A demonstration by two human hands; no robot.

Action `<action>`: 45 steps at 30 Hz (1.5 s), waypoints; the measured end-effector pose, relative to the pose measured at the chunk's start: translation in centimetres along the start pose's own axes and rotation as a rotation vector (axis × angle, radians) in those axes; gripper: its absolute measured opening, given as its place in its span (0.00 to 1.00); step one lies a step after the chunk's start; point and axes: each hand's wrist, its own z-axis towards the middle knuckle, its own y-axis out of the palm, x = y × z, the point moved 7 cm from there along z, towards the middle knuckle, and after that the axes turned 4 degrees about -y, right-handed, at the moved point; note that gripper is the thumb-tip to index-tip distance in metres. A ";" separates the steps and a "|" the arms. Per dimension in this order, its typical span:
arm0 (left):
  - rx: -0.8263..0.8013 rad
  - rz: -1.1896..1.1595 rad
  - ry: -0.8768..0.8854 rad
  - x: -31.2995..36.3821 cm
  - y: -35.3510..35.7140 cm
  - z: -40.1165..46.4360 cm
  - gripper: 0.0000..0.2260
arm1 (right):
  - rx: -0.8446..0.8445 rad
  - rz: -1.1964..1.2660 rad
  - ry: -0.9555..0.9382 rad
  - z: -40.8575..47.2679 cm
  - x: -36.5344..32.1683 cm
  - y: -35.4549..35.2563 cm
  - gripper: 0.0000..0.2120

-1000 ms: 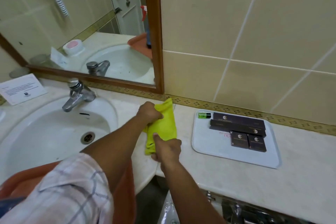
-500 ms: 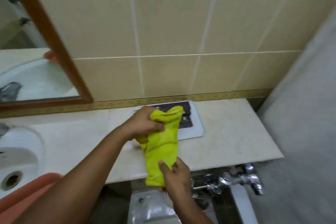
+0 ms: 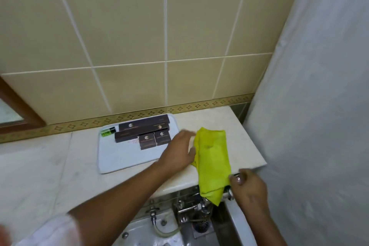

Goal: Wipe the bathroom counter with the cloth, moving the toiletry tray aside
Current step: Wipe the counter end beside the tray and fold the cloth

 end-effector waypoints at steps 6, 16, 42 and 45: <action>-0.141 0.307 0.456 -5.9 1.0 -10.5 0.18 | -0.056 -0.205 -0.406 2.6 -5.4 8.6 0.30; -0.310 0.594 0.531 -8.1 3.9 -8.4 0.24 | -0.105 -0.452 -0.573 14.2 -13.0 12.7 0.32; -0.294 0.496 0.389 -6.8 2.5 -9.3 0.24 | -0.074 -0.430 -0.554 6.2 -4.0 9.1 0.27; -0.303 0.493 0.376 -7.0 2.6 -9.2 0.24 | -0.100 -0.479 -0.538 10.0 -6.8 10.2 0.29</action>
